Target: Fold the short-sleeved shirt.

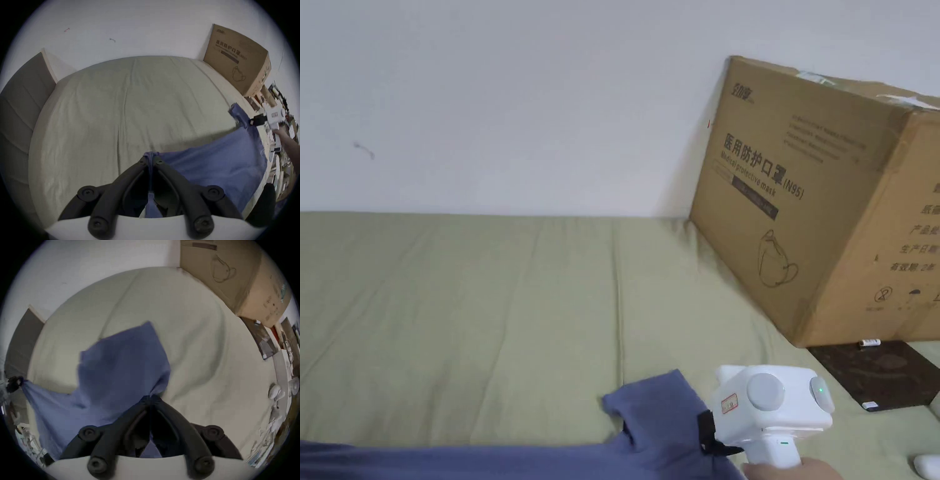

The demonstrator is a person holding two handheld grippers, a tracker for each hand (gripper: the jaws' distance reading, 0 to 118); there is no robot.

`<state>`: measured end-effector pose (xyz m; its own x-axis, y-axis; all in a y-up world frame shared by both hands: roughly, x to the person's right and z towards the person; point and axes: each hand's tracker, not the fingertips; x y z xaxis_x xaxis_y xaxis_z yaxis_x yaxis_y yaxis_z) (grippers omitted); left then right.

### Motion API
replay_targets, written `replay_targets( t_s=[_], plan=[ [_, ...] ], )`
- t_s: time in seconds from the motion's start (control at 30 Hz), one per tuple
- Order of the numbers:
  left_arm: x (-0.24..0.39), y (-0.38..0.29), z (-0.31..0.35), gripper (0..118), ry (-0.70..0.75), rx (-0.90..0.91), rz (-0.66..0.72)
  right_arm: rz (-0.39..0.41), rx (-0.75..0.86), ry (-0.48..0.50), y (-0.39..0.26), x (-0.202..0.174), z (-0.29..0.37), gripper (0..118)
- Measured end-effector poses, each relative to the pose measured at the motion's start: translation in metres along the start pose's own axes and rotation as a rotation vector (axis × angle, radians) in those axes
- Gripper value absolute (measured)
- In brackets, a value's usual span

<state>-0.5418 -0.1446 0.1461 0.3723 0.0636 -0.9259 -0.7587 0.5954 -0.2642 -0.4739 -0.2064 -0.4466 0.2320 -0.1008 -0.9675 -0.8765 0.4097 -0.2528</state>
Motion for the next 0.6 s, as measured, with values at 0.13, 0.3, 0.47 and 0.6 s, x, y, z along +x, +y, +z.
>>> replay_targets(
  t_s=[0.13,0.3,0.47,0.6],
  plan=[
    [-0.005,-0.003,0.054,2,-0.029,0.122,0.109,0.045,0.142,0.071,-0.014,-0.017,0.076,0],
    [0.008,-0.004,0.145,2,0.032,0.253,0.055,-0.013,0.385,0.142,-0.022,-0.013,0.189,0],
    [0.015,0.018,0.245,2,0.069,0.402,0.08,0.017,0.562,0.194,-0.013,-0.018,0.296,0],
    [0.021,0.045,0.305,2,0.087,0.502,0.095,0.02,0.64,0.209,0.008,-0.026,0.356,0]
  ],
)
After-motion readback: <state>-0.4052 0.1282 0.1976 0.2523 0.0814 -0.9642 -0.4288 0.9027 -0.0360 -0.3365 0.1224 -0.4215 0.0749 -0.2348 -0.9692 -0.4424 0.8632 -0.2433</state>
